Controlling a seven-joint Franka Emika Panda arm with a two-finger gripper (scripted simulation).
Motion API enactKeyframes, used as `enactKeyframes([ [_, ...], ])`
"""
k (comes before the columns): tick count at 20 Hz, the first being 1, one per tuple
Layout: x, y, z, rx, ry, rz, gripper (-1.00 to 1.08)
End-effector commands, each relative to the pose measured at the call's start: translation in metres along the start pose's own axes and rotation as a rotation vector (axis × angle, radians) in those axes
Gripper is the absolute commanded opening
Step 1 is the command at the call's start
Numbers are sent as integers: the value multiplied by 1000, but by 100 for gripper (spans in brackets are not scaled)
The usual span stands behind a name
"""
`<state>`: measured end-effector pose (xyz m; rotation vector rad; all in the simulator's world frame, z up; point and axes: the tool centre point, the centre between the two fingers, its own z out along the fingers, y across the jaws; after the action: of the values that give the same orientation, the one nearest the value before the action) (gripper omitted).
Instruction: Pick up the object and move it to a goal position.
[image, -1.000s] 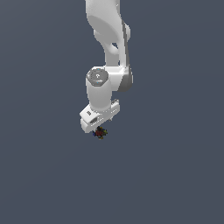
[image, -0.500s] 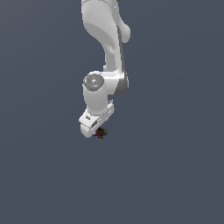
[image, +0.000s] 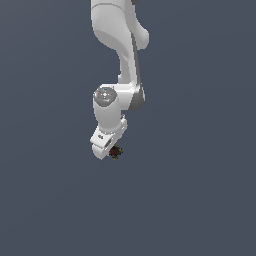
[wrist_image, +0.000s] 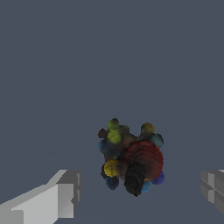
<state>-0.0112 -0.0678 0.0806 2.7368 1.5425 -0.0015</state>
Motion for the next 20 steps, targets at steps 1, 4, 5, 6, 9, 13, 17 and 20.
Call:
enactKeyframes([
  [1,0,0,1,0,1,-10,100],
  [4,0,0,1,0,0,-7,100],
  [5,0,0,2,0,0,-7,100],
  [6,-1,0,4,0,0,-7,100],
  [9,0,0,14,0,1,-8,100],
  [13,-1,-1,35,0,1,-10,100],
  [17,-1,-1,49,0,1,-11,100],
  [20,0,0,51,0,1,-11,100],
])
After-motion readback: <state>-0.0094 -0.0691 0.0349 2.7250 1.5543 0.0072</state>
